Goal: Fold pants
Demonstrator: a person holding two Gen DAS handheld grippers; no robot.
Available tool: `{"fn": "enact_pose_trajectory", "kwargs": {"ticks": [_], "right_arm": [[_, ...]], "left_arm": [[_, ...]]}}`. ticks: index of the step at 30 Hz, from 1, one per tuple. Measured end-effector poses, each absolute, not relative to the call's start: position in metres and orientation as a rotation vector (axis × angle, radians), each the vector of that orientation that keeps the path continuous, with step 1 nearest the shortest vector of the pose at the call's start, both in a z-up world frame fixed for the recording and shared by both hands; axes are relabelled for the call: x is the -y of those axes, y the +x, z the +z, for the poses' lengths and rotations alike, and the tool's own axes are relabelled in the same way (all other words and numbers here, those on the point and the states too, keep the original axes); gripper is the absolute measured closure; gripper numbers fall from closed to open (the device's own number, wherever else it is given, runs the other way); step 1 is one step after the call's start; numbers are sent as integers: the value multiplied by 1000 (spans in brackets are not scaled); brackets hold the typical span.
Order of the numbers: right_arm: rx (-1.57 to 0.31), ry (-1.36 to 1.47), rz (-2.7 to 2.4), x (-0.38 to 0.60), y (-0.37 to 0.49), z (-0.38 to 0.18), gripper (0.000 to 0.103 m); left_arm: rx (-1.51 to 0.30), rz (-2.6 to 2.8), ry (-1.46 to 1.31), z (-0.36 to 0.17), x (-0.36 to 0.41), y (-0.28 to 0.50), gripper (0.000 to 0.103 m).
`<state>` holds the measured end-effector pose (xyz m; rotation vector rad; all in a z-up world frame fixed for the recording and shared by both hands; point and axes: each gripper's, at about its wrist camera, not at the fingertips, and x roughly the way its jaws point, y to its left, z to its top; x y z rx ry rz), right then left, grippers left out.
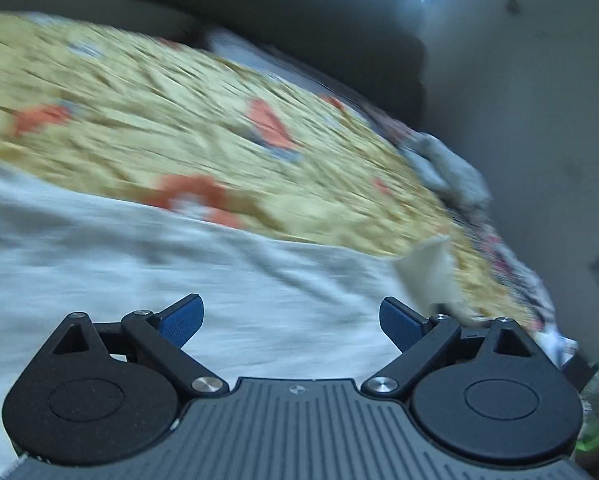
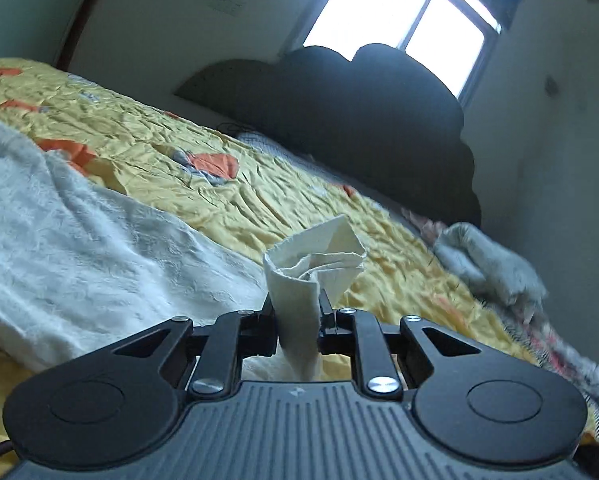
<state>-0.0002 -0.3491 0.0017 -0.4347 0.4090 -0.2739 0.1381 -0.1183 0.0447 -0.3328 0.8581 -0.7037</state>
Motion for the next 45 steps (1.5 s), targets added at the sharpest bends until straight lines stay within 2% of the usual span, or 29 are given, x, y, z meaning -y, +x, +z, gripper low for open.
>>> {"fn": "enact_pose_trajectory", "kwargs": {"ticks": [8, 11, 12, 13, 14, 16, 21, 27, 37, 45], "right_arm": [[-364, -632, -166, 303, -19, -7, 87], [-368, -630, -139, 298, -21, -8, 87], [-371, -627, -135, 298, -21, -8, 87], [-376, -623, -131, 298, -20, -8, 87], [-379, -618, -128, 298, -20, -7, 87], [-380, -597, -115, 297, -19, -1, 87], [-358, -550, -34, 272, -14, 23, 87], [-390, -466, 89, 223, 8, 36, 87], [-449, -478, 279, 131, 23, 18, 86], [-449, -497, 320, 107, 42, 13, 85]], "left_arm": [[-969, -907, -308, 26, 266, 176, 7], [-981, -836, -263, 9, 290, 186, 14], [-963, -811, -259, 5, 291, 188, 36], [-965, -796, -255, 3, 293, 190, 74], [-993, -797, -256, 1, 294, 197, 85], [-971, -795, -281, 4, 286, 196, 89], [-829, -803, -171, 40, 260, 184, 92], [-810, -745, -42, 54, 212, 192, 92], [-1019, -615, -179, 12, 93, 226, 92], [-1009, -584, -240, 7, 53, 228, 92]]}}
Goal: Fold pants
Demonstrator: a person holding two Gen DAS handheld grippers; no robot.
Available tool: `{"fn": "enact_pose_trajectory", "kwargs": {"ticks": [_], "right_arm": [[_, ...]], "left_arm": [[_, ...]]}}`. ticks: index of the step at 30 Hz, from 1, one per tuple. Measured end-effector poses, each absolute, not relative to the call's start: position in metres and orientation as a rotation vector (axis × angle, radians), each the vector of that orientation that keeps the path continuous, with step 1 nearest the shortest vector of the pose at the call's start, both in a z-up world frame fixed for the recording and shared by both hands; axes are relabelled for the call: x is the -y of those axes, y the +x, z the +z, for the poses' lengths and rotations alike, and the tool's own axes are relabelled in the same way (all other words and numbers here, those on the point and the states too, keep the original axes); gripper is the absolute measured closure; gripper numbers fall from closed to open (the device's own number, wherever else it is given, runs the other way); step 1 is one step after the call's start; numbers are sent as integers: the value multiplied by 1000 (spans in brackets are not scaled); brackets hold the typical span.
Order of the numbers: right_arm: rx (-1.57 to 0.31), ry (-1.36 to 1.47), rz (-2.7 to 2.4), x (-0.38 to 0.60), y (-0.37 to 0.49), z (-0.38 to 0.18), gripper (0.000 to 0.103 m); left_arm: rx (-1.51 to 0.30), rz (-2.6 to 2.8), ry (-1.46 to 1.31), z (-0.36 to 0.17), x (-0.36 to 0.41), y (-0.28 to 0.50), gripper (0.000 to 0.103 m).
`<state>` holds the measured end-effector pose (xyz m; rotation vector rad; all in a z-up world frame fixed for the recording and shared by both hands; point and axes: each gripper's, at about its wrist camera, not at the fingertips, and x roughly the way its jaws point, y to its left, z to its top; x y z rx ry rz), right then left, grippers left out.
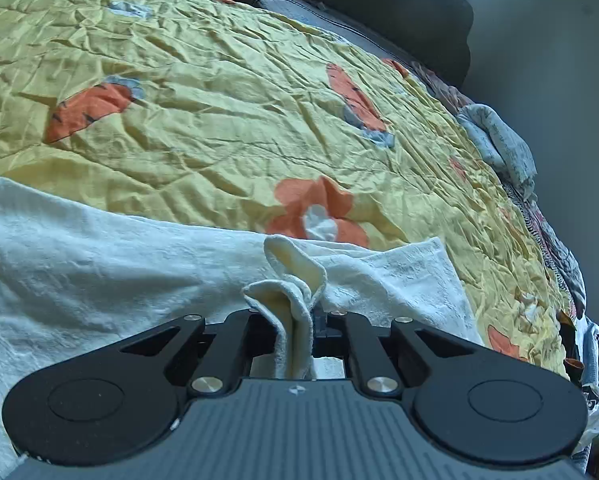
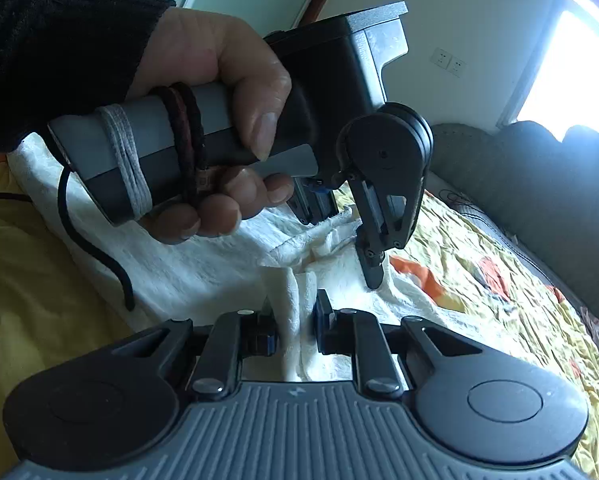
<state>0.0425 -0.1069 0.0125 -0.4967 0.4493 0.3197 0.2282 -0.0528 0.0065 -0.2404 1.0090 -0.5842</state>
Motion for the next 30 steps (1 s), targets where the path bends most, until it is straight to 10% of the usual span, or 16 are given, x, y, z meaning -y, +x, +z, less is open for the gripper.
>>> {"fn": "enact_pose_trajectory", "kwargs": {"ticks": [6, 18, 30], "right_arm": [[-446, -537, 288, 115, 48, 2, 82], [-374, 40, 218, 299, -3, 61, 36], [-681, 742, 296, 352, 32, 8, 36]], "left_arm": [[-1050, -616, -395, -9, 32, 238, 76], [-774, -423, -392, 57, -36, 193, 43], [-798, -589, -157, 1, 73, 158, 37]]}}
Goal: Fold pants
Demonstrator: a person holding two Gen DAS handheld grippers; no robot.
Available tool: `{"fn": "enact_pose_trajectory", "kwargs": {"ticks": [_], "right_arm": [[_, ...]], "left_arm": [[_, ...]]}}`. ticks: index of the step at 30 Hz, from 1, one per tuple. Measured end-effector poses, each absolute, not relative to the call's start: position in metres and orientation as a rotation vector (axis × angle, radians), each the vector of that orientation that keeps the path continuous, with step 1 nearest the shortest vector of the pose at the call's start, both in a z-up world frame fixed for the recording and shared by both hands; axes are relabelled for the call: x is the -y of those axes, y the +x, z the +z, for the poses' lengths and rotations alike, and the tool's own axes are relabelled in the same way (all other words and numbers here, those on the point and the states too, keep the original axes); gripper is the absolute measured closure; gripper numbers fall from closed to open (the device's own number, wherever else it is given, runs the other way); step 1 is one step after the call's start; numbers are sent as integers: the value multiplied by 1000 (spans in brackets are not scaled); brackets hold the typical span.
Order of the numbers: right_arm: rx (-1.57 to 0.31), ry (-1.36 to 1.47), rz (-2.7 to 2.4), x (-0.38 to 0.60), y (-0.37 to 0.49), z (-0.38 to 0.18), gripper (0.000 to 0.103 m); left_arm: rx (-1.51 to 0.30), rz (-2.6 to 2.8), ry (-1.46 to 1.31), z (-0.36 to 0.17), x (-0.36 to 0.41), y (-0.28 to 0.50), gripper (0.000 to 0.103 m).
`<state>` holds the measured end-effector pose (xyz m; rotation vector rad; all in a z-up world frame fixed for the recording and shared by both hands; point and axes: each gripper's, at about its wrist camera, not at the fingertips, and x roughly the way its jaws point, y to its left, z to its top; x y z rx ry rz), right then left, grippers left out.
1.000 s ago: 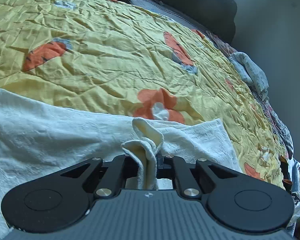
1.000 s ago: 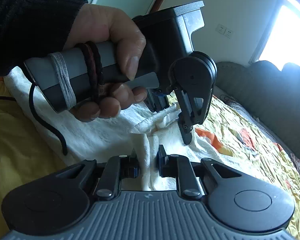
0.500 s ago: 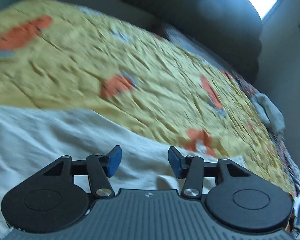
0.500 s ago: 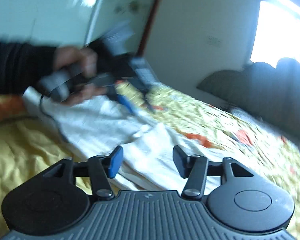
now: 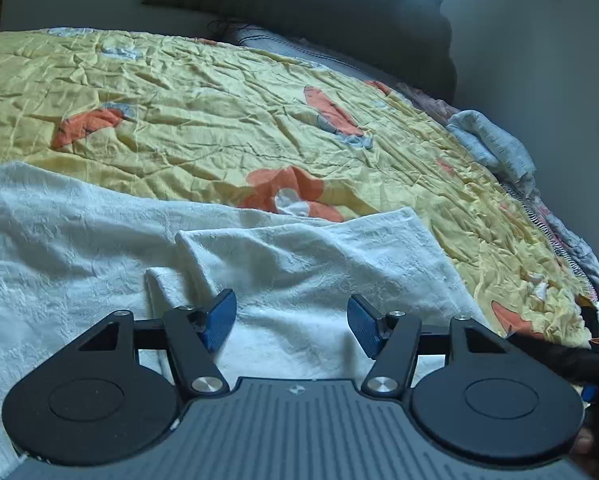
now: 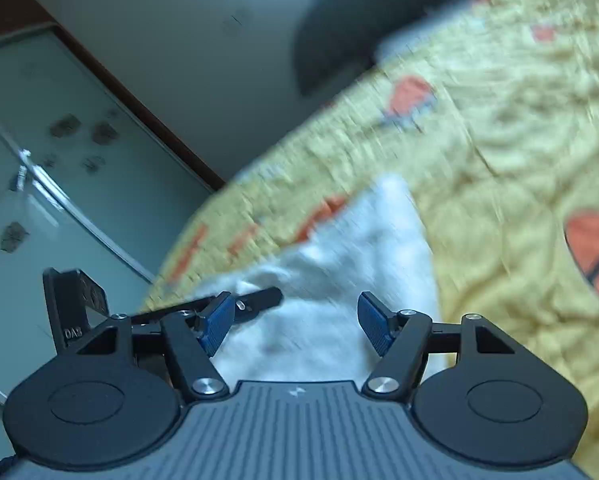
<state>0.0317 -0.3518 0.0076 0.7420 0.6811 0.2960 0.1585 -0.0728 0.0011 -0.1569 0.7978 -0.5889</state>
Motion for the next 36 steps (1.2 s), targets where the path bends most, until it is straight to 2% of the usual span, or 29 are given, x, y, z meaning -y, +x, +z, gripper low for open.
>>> {"fn": "enact_pose_trajectory", "kwargs": {"ticks": [2, 5, 9, 13, 17, 21, 23, 24, 27, 32, 36], "right_arm": [[-655, 797, 324, 356, 26, -9, 37], [-654, 864, 327, 365, 20, -1, 36], [-603, 801, 344, 365, 17, 13, 34], [-635, 753, 340, 358, 18, 14, 34], [-653, 754, 347, 350, 21, 10, 34], [-661, 725, 353, 342, 20, 12, 34], [-665, 723, 352, 341, 21, 13, 34], [-666, 724, 353, 340, 21, 14, 34], [-665, 721, 361, 338, 19, 16, 34], [-667, 641, 375, 330, 14, 24, 34], [-659, 576, 404, 322, 12, 28, 33]], "left_arm": [[-783, -607, -114, 0, 69, 154, 38], [-793, -575, -121, 10, 59, 149, 37], [-812, -549, -436, 20, 11, 146, 34], [-943, -506, -756, 0, -26, 158, 34], [-996, -448, -886, -17, -36, 169, 35], [-1036, -497, -891, -17, -23, 187, 37], [-1045, -498, -880, -18, -15, 196, 41], [-1047, -506, -865, -18, -11, 200, 50], [-1062, -470, -732, -22, 1, 205, 99], [-956, -465, -544, 3, 5, 188, 100], [-908, -388, -479, 18, -27, 184, 99]]}}
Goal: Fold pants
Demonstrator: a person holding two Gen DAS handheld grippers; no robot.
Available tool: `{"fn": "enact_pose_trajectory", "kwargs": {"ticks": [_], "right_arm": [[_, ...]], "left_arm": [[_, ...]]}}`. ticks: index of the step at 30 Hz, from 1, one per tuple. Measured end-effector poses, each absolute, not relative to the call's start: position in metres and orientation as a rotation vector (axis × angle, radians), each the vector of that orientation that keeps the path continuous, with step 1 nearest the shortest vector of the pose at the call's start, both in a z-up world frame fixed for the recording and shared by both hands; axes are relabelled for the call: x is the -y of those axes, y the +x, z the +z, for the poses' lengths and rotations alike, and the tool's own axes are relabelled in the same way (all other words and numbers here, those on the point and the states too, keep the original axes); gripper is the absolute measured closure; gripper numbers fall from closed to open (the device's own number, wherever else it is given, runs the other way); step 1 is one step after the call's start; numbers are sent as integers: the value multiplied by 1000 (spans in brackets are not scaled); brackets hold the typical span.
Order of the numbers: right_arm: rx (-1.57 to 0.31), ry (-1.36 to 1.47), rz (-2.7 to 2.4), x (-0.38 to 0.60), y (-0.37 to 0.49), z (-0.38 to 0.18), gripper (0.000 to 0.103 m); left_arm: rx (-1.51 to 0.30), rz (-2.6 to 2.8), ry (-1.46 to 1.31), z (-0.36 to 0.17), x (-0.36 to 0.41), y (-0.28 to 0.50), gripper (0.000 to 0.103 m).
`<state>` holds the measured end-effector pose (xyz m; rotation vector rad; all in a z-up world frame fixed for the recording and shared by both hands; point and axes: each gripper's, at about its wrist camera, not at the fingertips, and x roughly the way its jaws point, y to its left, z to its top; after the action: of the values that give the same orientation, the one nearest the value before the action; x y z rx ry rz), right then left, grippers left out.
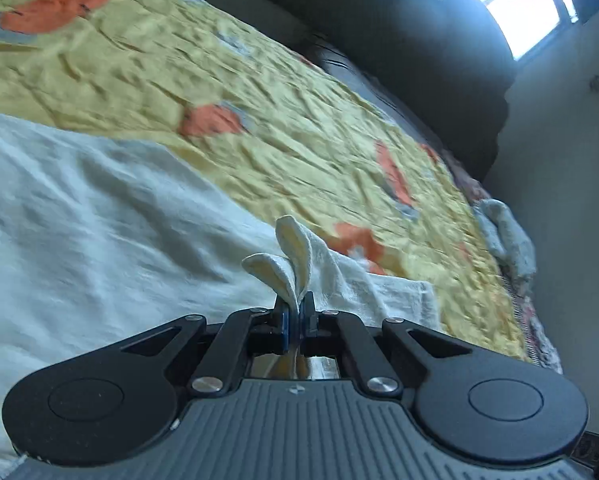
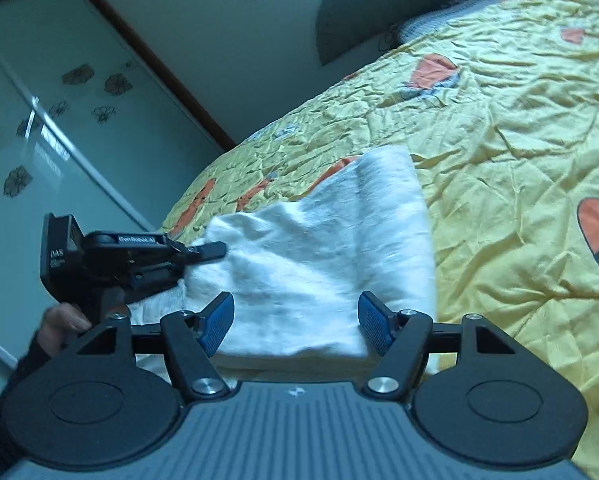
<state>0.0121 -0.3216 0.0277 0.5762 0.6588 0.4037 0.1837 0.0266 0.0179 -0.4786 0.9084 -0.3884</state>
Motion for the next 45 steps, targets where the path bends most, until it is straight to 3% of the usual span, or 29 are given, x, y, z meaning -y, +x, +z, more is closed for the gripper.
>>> {"fn": "enact_pose_trajectory", "kwargs": {"ticks": [2, 3, 6, 11, 13, 14, 20, 23, 25, 29, 31, 33, 39, 41, 42, 45], "right_arm": [[-657, 579, 416, 318, 16, 27, 33], [-657, 580, 419, 316, 20, 27, 33], [-629, 596, 427, 314, 27, 33, 33], [-573, 734, 442, 336, 63, 49, 31], [-595, 825, 455, 346, 95, 48, 27], [-626, 863, 458, 348, 113, 44, 27], [-838, 875, 382, 341, 181, 2, 27], [-799, 1053, 380, 364, 180, -25, 46], [-807, 1076, 382, 369, 177, -31, 59], [-769, 928, 358, 360, 142, 0, 51], [-729, 842, 413, 354, 112, 17, 39], [-715, 816, 476, 349, 80, 25, 36], [-825, 784, 431, 338, 40, -2, 38], [-734, 885, 455, 350, 31, -22, 44], [-746, 898, 438, 353, 31, -23, 53], [-782, 855, 405, 348, 35, -11, 55]], "left_arm": [[-990, -364, -459, 0, -37, 192, 98], [-987, -375, -491, -6, -41, 193, 87], [-968, -368, -514, 0, -43, 189, 79], [-760, -369, -434, 48, -30, 159, 74], [-731, -450, -415, 55, -10, 155, 61], [-737, -472, -397, 54, 1, 156, 59], [-823, -363, -267, 13, 35, 181, 60], [-821, -363, -320, -7, 11, 184, 81], [-850, -372, -353, -7, 2, 187, 83], [-875, -367, -382, 5, -4, 180, 83], [-805, -366, -339, 19, -1, 156, 50], [-712, -416, -255, 33, 8, 123, 30], [-750, -457, -71, 3, 33, 82, 28], [-680, -458, 3, -6, 37, 75, 27], [-653, -447, 50, -9, 43, 72, 27], [-664, -408, 100, -6, 52, 71, 26]]}}
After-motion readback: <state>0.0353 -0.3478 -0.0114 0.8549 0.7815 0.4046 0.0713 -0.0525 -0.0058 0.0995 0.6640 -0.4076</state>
